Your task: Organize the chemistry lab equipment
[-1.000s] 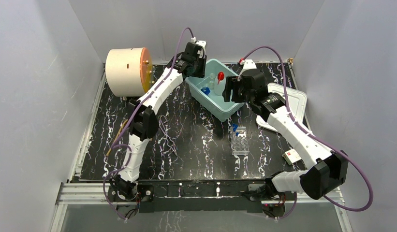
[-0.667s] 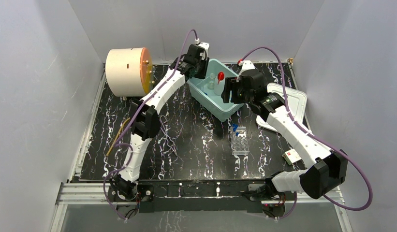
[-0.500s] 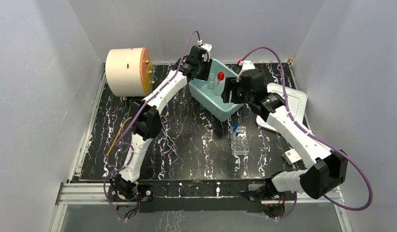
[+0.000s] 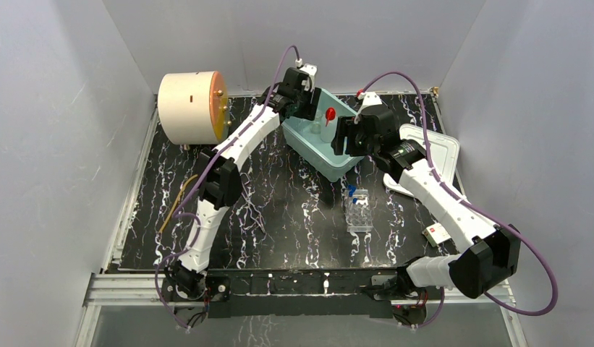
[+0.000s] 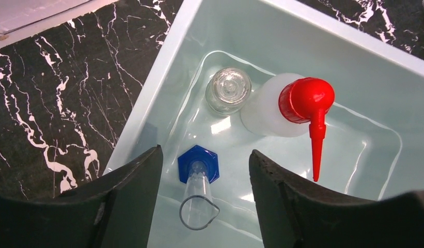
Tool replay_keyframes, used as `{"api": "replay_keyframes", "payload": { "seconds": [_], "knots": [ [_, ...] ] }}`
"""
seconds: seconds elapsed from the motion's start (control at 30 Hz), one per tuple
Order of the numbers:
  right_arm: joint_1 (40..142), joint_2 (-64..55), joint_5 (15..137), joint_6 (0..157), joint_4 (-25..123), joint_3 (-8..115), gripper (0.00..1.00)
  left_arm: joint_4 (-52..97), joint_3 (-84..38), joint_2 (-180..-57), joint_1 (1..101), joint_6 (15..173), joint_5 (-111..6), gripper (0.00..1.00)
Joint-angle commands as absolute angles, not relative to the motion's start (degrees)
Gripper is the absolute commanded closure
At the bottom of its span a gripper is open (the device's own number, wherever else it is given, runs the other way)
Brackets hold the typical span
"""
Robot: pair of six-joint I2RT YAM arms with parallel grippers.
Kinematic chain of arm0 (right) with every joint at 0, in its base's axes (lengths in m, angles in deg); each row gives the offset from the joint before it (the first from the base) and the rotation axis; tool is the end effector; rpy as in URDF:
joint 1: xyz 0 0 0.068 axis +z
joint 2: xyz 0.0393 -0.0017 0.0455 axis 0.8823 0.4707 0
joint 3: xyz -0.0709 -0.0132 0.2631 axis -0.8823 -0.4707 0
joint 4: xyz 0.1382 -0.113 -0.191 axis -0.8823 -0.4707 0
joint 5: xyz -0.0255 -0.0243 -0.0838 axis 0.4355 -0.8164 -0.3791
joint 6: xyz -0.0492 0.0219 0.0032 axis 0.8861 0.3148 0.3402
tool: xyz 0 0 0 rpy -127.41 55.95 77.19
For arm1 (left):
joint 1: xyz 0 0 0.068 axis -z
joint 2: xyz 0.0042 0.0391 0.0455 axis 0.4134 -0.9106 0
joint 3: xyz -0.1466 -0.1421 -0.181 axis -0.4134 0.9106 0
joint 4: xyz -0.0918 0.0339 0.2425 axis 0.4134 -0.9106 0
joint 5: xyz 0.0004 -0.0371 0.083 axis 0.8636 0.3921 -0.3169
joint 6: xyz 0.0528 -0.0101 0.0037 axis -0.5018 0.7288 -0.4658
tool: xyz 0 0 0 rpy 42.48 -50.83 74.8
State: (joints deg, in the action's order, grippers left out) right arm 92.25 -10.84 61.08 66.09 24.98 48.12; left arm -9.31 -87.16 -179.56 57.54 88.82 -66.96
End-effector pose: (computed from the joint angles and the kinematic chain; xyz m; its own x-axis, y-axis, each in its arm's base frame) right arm 0.2561 0.1445 0.3586 -0.5207 0.0782 -0.8501 -0.2440 0.9406 0.2360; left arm 0.4632 -0.2976 0.3004 -0.4719 0.1704 -0.8651 0.4107 0.9107 -0.0447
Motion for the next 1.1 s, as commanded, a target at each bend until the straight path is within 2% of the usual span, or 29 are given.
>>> {"api": "replay_keyframes", "payload": {
  "seconds": [0.0,0.3,0.5,0.67,0.73,0.77,0.83,1.07],
  "knots": [
    [91.97,-12.73,60.89,65.82,26.35,49.15,0.28,-8.40,-90.77,-171.56,57.60,89.79,-66.39,0.38],
    [92.05,-9.56,65.87,69.20,26.29,53.54,0.31,-6.57,-88.89,-162.30,56.39,92.22,-67.14,0.23],
    [93.66,-4.42,66.53,68.99,22.61,60.53,0.32,-11.36,-79.83,-152.15,52.30,97.65,-67.20,0.19],
    [101.63,-0.70,65.00,70.20,25.19,63.54,0.32,-15.37,-65.72,-141.43,47.99,102.22,-69.60,0.19],
    [105.56,0.93,63.59,71.96,26.52,64.60,0.31,-17.28,-61.00,-137.08,46.21,105.41,-72.90,0.17],
    [107.33,2.23,63.26,72.77,26.93,65.49,0.31,-20.53,-60.35,-135.43,45.76,109.17,-81.58,0.17],
    [110.31,4.37,63.27,73.35,26.85,67.01,0.30,-28.88,-60.54,-133.31,44.32,116.50,-90.10,0.15],
    [119.27,19.02,62.95,76.66,22.20,74.94,0.27,-32.54,-54.32,-122.86,42.94,116.54,-99.59,0.13]
  ]
}}
